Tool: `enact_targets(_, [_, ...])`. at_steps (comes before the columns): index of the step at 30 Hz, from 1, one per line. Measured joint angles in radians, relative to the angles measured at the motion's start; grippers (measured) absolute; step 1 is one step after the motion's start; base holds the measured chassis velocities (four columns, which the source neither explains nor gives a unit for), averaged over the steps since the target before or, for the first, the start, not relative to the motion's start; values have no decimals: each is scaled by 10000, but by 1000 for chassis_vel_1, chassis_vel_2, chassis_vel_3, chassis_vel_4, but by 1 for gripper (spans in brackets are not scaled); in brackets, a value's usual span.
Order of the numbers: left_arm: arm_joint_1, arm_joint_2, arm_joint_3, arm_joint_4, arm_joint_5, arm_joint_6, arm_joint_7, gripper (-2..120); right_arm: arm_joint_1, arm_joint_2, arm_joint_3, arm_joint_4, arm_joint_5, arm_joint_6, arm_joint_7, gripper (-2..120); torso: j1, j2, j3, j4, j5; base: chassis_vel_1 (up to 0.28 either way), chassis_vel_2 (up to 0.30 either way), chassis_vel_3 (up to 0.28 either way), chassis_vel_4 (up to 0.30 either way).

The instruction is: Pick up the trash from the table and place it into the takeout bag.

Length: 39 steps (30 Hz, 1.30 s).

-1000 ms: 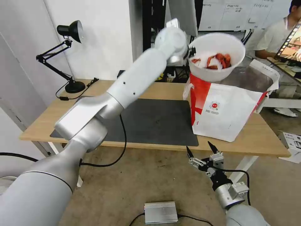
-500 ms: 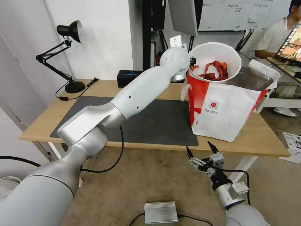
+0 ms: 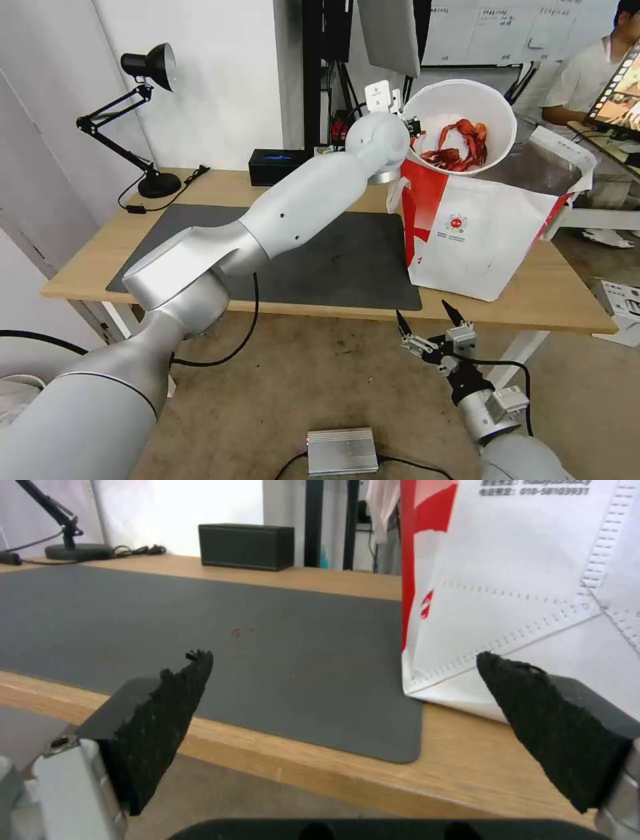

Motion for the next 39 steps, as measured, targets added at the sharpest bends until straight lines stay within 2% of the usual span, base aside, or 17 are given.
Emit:
enact_targets(11, [206,18,262,-651,193,226,475,0,0,0,0,0,0,0,0,100,0,0,0,0,0,0,0,0,0])
enact_targets(14, [235,125,386,-1108,108,764,1119,0,0,0,0,0,0,0,0,100,0,1,0,-1,0,0,0,0,0])
enact_targets(17, [169,200,570,-1282,78,1163,1410,0,0,0,0,0,0,0,0,100,0,0,0,0,0,0,0,0,0])
enact_targets(27, [66,421,793,-1318,258,1626,1524,0,0,0,0,0,0,0,0,100,0,0,0,0,-1,0,0,0,0])
enact_targets(31, [40,580,783,-1393,242,1791,1508,19,0,0,0,0,0,0,0,100,0,0,0,0,-1,0,0,0,0])
enact_targets(32, [40,580,783,-1393,242,1791,1508,19,0,0,0,0,0,0,0,100,0,0,0,0,-1,0,0,0,0])
enact_targets(38, [-57,791,761,-1597,77,1932,1488,42,0,0,0,0,0,0,0,100,0,-1,0,0,-1,0,0,0,0])
enact_targets(39, [-57,791,761,-1597,77,1932,1488,42,0,0,0,0,0,0,0,100,0,-1,0,0,-1,0,0,0,0])
